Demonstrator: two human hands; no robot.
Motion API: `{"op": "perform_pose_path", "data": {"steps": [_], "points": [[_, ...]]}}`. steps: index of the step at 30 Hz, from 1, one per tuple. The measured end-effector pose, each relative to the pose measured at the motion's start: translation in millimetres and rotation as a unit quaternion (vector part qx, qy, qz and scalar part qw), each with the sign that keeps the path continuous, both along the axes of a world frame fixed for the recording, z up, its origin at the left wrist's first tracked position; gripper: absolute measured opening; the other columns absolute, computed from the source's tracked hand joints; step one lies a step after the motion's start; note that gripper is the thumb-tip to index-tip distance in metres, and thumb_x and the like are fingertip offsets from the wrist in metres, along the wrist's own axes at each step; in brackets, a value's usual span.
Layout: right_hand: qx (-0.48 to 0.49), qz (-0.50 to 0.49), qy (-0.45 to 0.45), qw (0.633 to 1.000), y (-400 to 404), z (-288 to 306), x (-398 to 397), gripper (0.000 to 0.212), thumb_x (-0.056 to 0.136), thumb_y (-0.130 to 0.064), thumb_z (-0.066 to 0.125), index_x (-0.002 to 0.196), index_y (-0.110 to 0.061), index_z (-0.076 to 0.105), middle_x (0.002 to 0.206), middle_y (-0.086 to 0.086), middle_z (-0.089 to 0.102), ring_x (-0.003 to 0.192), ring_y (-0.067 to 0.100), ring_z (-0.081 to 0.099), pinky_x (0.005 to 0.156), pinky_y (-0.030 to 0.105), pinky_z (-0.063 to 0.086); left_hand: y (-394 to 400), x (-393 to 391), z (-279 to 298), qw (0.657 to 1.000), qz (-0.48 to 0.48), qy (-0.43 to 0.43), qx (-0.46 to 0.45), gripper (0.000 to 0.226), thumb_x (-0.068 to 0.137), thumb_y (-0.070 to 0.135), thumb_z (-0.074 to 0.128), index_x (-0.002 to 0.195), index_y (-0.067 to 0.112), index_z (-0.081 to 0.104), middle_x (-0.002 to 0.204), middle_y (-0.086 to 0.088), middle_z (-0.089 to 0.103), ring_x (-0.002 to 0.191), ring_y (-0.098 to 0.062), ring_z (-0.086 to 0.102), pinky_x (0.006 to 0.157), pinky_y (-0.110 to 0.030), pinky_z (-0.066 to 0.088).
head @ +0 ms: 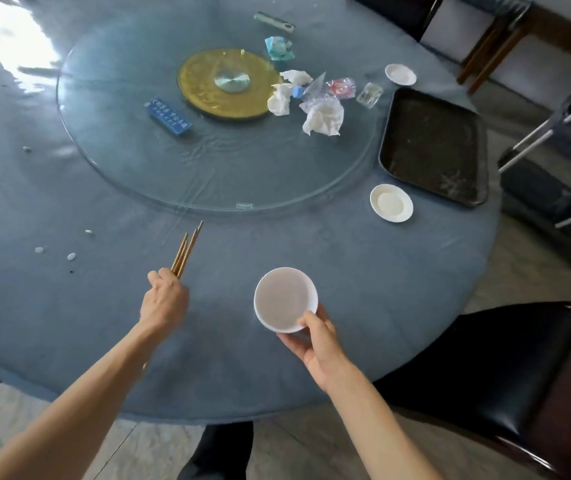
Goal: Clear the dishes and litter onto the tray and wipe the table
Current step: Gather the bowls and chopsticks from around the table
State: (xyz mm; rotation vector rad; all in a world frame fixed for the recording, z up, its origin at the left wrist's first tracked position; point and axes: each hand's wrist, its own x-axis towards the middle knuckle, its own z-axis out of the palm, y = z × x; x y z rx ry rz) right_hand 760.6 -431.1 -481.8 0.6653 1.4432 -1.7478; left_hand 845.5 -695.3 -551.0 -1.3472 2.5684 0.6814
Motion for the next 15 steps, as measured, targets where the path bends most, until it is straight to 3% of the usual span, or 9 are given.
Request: {"op": "perform_pose_path", "data": {"steps": [3,7,9,12,15], "points": [[-0.017,-0.015,0.022,1.000,41.6,11.9,5.9,0.049,0.093,0.002,0.049,0.131,-0.025,0.066,0.136,0.014,0.059,0.107,0.023,0.065,0.087,0.045,0.063,44.7,-6.3,23.6,0.995,-0.076,0.065,0.027,0.016,0.102,0.015,0.044,0.104,0.000,0.040,0.103,-0.020,0.043,0.090,-0.051,0.058,0.078,-0.051,0.043],[-0.038,-0.035,0.035,0.998,108.8,28.4,18.1,0.045,0.094,0.001,0.049,0.130,-0.021,0.066,0.131,0.013,0.058,0.106,0.020,0.062,0.086,0.044,0.064,131.4,-13.6,56.8,0.974,-0.068,0.151,0.155,0.013,0.103,0.017,0.042,0.099,0.005,0.045,0.081,-0.006,0.056,0.067,-0.029,0.053,0.057,-0.034,0.038],[-0.053,-0.048,0.037,0.997,149.9,37.1,26.6,0.042,0.094,0.001,0.049,0.127,-0.018,0.066,0.129,0.015,0.059,0.109,0.023,0.061,0.084,0.044,0.064,184.8,-12.4,70.8,0.941,-0.047,0.210,0.261,0.016,0.105,0.018,0.041,0.093,0.012,0.052,0.073,0.000,0.052,0.056,-0.019,0.045,0.047,-0.025,0.035],[-0.061,-0.058,0.042,0.996,217.1,54.2,40.3,0.043,0.093,0.001,0.048,0.128,-0.018,0.066,0.131,0.018,0.060,0.113,0.030,0.063,0.083,0.043,0.065,269.7,-6.3,95.6,0.864,0.030,0.261,0.430,0.029,0.108,0.029,0.042,0.082,0.019,0.045,0.062,0.005,0.033,0.043,-0.006,0.029,0.039,-0.018,0.023],[-0.060,-0.078,0.058,0.993,287.5,76.6,53.7,0.042,0.093,0.000,0.047,0.124,-0.022,0.067,0.134,0.019,0.060,0.125,0.038,0.060,0.077,0.041,0.066,348.1,-2.6,119.1,0.843,0.023,0.255,0.473,0.039,0.106,0.043,0.044,0.073,0.024,0.034,0.057,0.008,0.027,0.043,-0.007,0.022,0.038,-0.020,0.019]]}}
